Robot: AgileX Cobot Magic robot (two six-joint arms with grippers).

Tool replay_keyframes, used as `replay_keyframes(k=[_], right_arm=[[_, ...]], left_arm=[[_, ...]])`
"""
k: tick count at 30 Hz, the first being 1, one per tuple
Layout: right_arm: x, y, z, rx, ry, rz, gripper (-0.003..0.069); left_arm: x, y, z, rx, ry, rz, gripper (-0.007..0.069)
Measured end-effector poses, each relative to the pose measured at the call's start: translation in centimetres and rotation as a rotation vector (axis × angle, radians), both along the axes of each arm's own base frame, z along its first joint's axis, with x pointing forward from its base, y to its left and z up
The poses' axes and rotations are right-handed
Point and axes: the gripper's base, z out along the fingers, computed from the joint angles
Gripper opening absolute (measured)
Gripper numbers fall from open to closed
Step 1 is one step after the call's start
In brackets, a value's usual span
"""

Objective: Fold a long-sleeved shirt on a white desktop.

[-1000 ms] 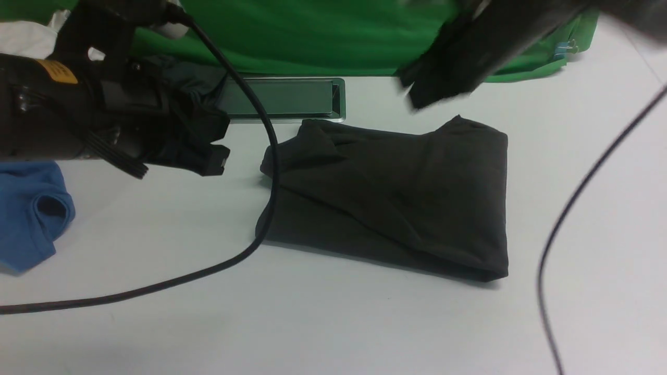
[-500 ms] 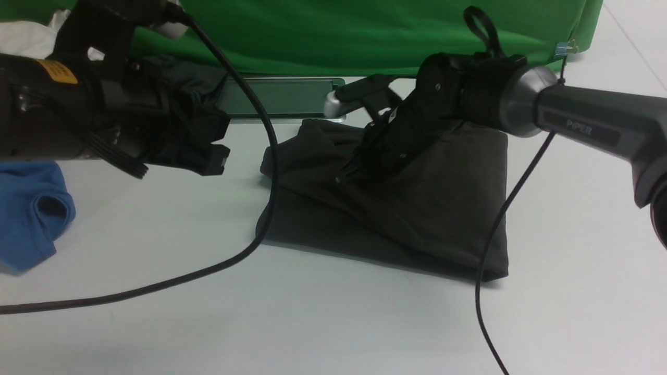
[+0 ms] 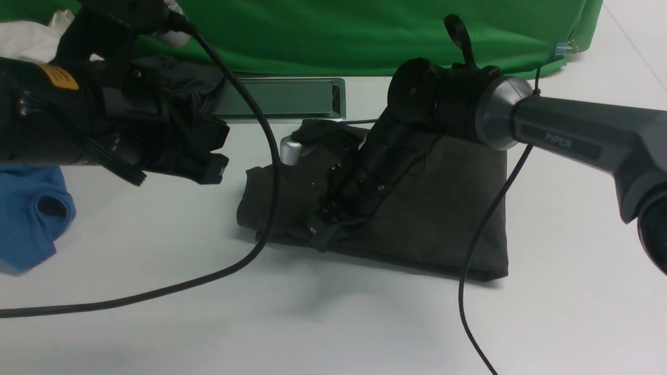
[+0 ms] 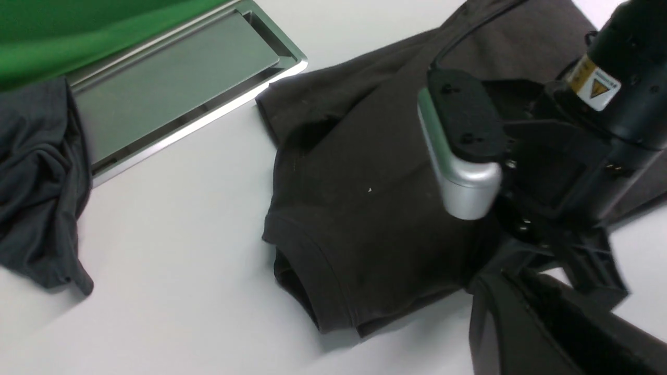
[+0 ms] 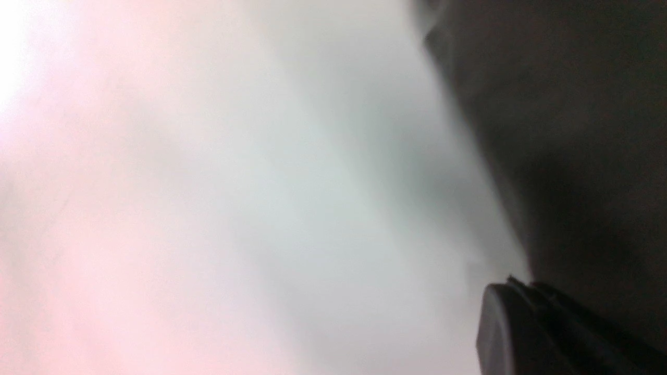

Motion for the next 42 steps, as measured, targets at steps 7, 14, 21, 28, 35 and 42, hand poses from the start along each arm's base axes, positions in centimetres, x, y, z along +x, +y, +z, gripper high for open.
replay_keyframes(k=[7, 14, 21, 28, 35, 42], right_arm=[[0.5, -3.8, 6.9, -0.024, -0.121, -0.119, 0.0027], [2.3, -14.1, 8.4, -0.221, -0.258, -0.569, 0.003], [5.1, -19.9, 2.7, -0.277, -0.222, -0.755, 0.0031], [6.5, -20.0, -1.5, -0.279, -0.211, -0.765, 0.0041], [7.8, -19.7, -1.9, -0.244, -0.302, -0.739, 0.0041], [10.7, -19.0, -1.8, -0.216, -0.329, -0.719, 0.0041]], left_arm=[[0.0, 0.0, -0.5, 0.004, 0.004, 0.004, 0.0018], [1.7, -0.5, -3.9, -0.046, 0.05, 0.046, 0.0018], [7.5, -2.2, -7.3, -0.039, 0.128, 0.048, 0.0018], [12.5, -3.3, -15.5, 0.102, 0.353, 0.031, 0.0018], [13.3, -2.8, -18.8, 0.186, 0.432, 0.089, 0.0018], [12.3, -2.4, -16.2, 0.21, 0.419, 0.08, 0.0018]])
